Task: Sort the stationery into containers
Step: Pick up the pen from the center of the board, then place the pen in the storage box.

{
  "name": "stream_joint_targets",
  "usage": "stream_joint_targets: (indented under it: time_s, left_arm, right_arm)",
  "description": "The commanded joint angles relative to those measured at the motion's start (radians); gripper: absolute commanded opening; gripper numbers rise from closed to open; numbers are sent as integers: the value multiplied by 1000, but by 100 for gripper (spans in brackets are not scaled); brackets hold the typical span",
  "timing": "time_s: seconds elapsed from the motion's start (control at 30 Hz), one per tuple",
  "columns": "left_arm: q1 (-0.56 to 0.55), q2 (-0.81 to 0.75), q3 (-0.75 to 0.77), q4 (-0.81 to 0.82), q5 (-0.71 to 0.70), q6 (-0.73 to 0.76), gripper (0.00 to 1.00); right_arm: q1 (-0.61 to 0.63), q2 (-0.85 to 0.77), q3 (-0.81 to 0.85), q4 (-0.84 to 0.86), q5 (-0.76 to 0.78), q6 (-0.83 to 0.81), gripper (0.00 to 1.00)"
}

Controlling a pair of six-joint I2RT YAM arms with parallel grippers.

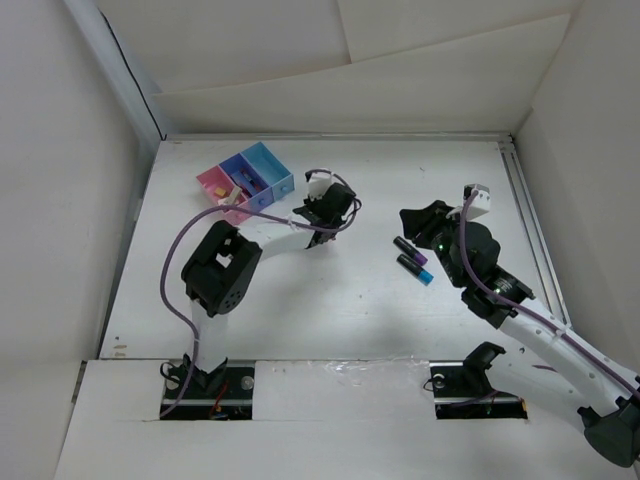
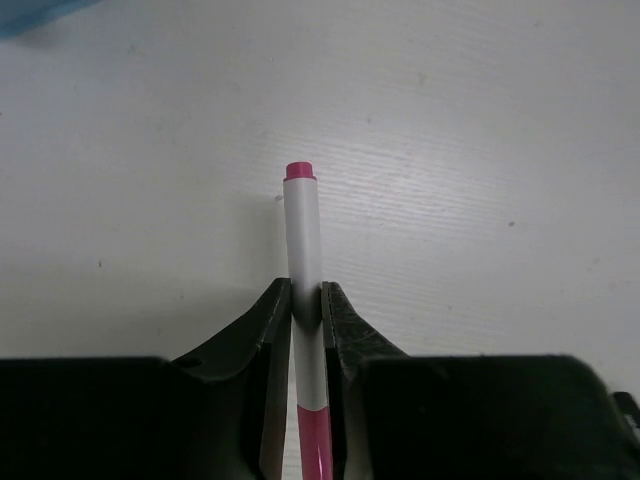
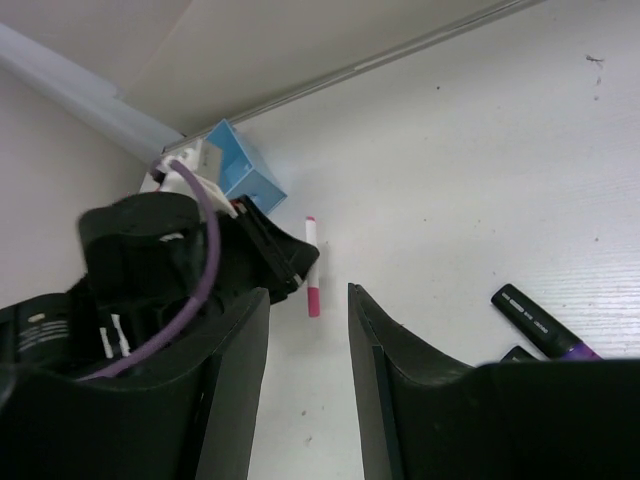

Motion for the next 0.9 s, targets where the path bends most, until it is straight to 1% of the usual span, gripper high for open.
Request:
stream_joint_targets:
  time_s: [0.0, 0.17, 0.23, 0.3, 0.33, 0.37, 0.43, 0.5, 0.57, 0.63, 0.7, 0.77, 0.87]
  left_arm:
    - [10, -118, -2, 36, 23, 13, 0]
    - [80, -202, -40, 45, 23, 22, 0]
    - [105, -224, -40, 22, 23, 31, 0]
    - [157, -265, -40, 22, 23, 40, 0]
    - [180, -279, -51, 40, 39, 40, 0]
    - [230, -303, -51, 62, 65, 40, 0]
    - [279, -316, -60, 62, 96, 40, 0]
    - [341, -316, -47, 62, 107, 40, 0]
    - [376, -306, -22, 62, 116, 40, 0]
    - [422, -267, 22, 48, 130, 31, 0]
    - [445, -254, 56, 34, 141, 31, 0]
    - [470, -224, 56, 34, 129, 31, 0]
    - [510, -179, 110, 13, 129, 31, 0]
  right_arm:
    - [-8, -17, 27, 44, -11, -12, 43]
    - [-8, -26, 27, 44, -9, -12, 43]
    - [-8, -26, 27, 44, -32, -12, 43]
    - [-8, -15, 27, 44, -32, -12, 43]
    - [-8, -15, 27, 44, -32, -12, 43]
    - [-8, -6, 27, 44, -32, -12, 43]
    - [-8, -6, 27, 44, -32, -12, 43]
    - [-8, -6, 27, 44, -44, -12, 43]
    - [-8, -6, 27, 44, -44, -12, 43]
    - [-8, -6, 27, 44, -32, -12, 43]
    - [-8, -6, 27, 44, -44, -12, 43]
    - [-8, -6, 27, 44, -44, -12, 43]
    - [-8, -6, 27, 44, -34, -12, 43]
